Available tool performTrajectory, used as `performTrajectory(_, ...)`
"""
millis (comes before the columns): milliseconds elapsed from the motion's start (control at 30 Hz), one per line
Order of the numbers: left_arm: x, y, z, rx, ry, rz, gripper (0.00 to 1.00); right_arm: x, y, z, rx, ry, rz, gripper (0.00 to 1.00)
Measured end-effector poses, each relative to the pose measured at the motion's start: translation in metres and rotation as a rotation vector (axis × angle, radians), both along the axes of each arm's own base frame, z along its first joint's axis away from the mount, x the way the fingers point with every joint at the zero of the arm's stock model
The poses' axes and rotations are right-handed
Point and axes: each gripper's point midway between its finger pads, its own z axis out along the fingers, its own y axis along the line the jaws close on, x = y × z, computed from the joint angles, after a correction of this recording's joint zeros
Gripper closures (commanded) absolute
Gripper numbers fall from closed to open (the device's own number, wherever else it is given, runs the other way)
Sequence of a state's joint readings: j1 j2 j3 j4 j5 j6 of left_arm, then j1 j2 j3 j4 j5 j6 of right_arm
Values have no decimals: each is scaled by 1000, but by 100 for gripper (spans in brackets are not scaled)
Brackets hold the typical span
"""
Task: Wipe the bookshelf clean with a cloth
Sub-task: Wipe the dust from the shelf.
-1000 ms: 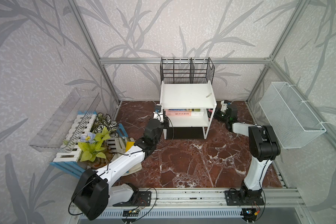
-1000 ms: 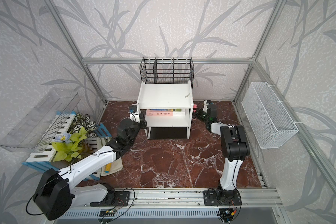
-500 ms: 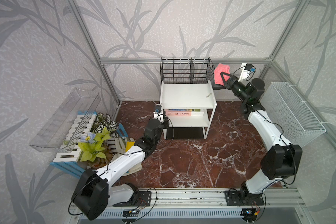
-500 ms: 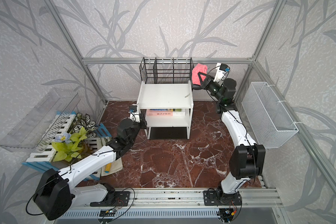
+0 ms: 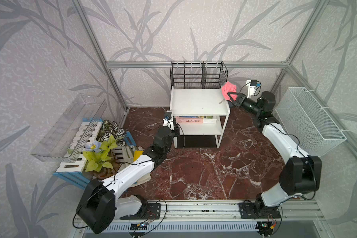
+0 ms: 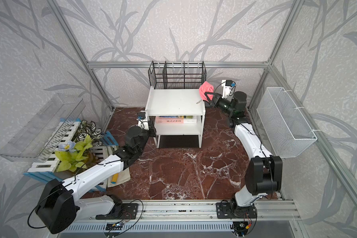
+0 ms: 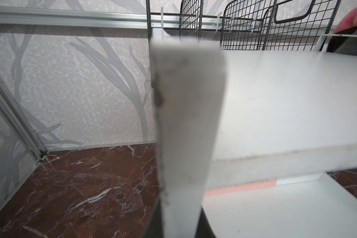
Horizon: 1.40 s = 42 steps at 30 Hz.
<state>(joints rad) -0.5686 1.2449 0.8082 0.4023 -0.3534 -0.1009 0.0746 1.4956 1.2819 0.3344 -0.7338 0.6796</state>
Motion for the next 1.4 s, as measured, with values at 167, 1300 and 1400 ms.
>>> performTrajectory(167,0,0,0,2,11,13,100,-69,5,6,-55,-50,35,100)
performTrajectory(1300,0,1,0,2,13,40,100,-57,34,12,-576,-261,-74,100)
performTrajectory(1400,0,1,0,3,14,40,100,-87,24,-3,-586,-325,-97,100)
